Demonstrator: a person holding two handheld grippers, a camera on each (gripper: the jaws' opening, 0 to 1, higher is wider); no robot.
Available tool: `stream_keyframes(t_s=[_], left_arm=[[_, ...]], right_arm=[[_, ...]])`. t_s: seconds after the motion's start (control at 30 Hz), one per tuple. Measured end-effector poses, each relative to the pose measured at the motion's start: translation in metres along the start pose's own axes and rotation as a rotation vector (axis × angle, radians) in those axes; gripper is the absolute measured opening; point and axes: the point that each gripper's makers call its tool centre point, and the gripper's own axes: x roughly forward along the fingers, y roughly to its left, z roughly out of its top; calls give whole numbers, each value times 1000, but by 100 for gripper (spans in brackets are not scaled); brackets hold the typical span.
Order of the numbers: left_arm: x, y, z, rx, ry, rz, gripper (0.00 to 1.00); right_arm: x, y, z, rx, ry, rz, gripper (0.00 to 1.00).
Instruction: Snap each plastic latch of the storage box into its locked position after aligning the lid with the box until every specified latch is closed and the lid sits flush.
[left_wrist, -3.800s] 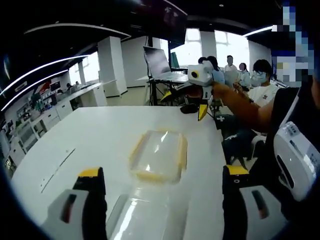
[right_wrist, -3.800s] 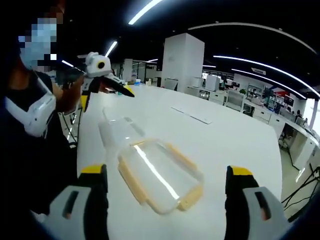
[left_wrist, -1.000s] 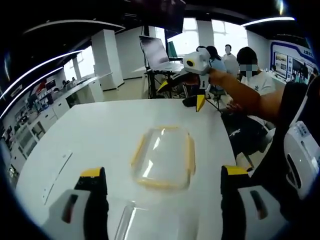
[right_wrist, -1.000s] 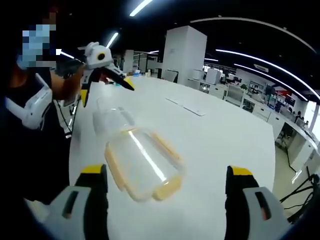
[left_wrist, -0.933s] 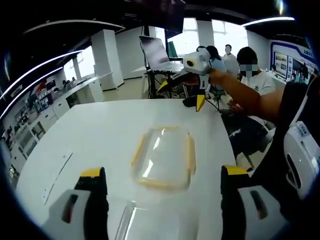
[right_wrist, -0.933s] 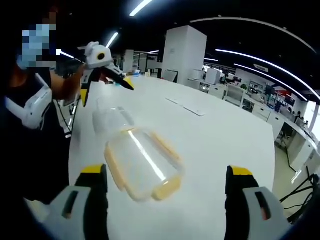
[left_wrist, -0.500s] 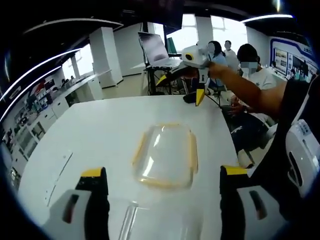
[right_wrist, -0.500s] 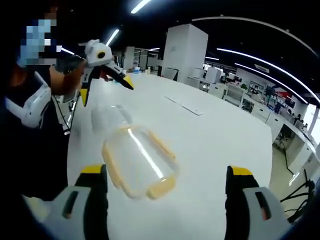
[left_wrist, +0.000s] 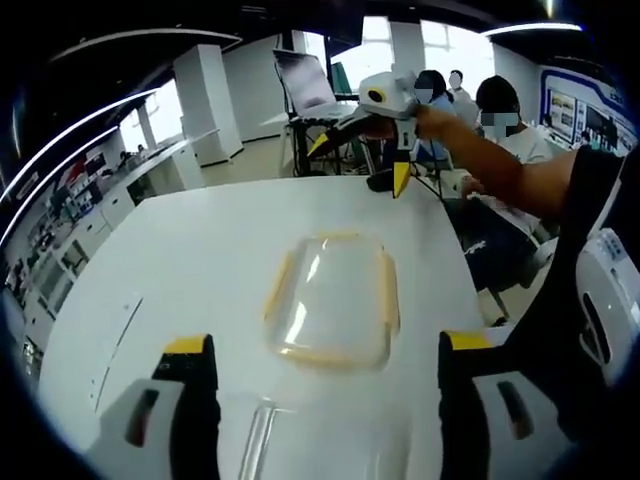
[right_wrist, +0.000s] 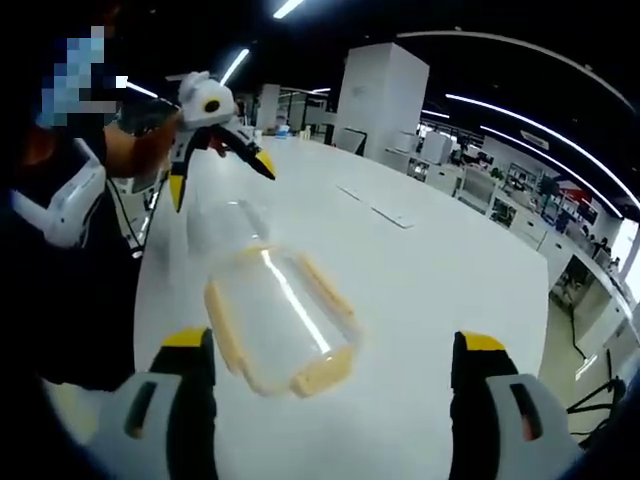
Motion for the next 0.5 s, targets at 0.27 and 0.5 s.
stream_keyframes(t_s=[0.27,0.5], left_arm=[[6,2,-5,-8,16,-8,91],[9,3,-6,-7,26,-12,90]], right_arm=[[8,-2,-6,-9,26,27,98],[12,-2,-7,-36,38,54,97]])
